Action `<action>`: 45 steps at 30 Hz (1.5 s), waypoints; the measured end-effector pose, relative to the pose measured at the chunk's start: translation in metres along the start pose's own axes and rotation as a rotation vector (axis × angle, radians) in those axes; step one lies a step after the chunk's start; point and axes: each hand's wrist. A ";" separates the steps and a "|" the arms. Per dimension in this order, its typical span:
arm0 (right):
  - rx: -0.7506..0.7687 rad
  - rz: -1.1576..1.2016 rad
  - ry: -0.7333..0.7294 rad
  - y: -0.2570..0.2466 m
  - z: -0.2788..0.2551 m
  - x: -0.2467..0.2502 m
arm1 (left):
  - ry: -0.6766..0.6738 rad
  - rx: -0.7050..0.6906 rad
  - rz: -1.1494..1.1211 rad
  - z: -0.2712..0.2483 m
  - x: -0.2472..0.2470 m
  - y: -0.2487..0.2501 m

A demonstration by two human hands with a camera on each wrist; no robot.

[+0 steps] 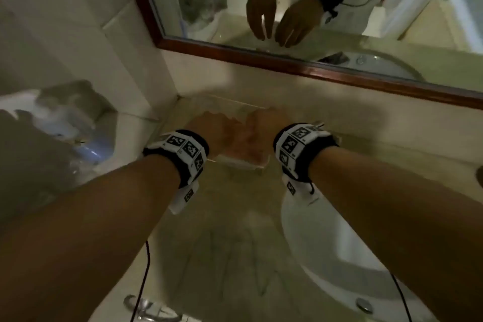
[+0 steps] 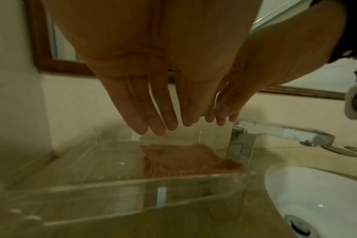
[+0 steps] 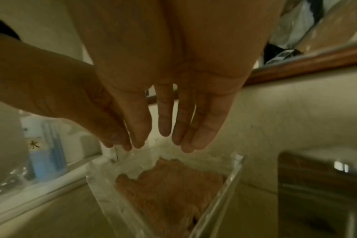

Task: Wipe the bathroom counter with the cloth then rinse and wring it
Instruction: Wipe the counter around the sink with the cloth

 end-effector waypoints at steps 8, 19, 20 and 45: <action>-0.078 0.006 -0.141 -0.011 0.043 -0.038 | 0.004 -0.119 -0.022 0.064 -0.048 -0.043; -0.138 -0.022 -0.009 -0.019 0.053 -0.055 | -0.002 -0.135 -0.014 0.082 -0.063 -0.055; -0.129 -0.020 -0.012 -0.020 0.051 -0.055 | 0.004 -0.152 -0.038 0.080 -0.062 -0.056; 0.093 0.097 0.087 -0.102 -0.083 -0.149 | 0.162 0.105 -0.333 -0.135 -0.191 -0.140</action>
Point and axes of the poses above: each hand's wrist, its own z-axis towards the middle knuckle, its own x-axis out of the back of the hand, y = z × x, and after that the axes turned 6 degrees about -y, right-handed
